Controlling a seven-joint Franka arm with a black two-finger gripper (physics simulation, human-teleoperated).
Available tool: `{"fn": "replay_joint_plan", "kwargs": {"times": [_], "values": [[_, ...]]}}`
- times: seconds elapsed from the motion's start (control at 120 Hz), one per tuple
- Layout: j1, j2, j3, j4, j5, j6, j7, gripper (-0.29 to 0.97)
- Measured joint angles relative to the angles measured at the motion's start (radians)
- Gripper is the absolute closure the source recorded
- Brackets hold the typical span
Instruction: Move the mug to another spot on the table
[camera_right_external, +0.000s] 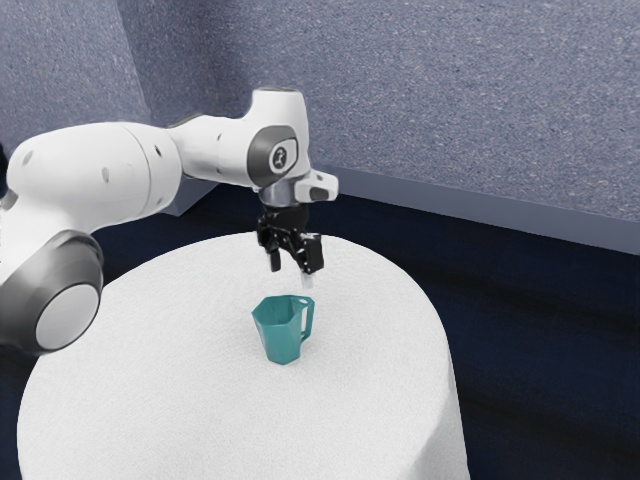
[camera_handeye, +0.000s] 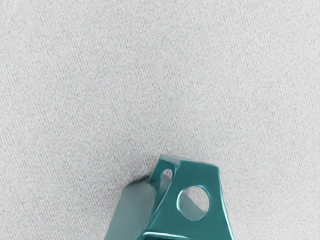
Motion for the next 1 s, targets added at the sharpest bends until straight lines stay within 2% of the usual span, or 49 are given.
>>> {"fn": "replay_joint_plan", "kwargs": {"times": [0.283,1.0], "values": [[-0.001,-0.002,-0.046,-0.068,-0.009,0.079,0.06,0.0],[0.0,-0.01,-0.049,-0.176,-0.014,0.147,0.129,0.0]]}}
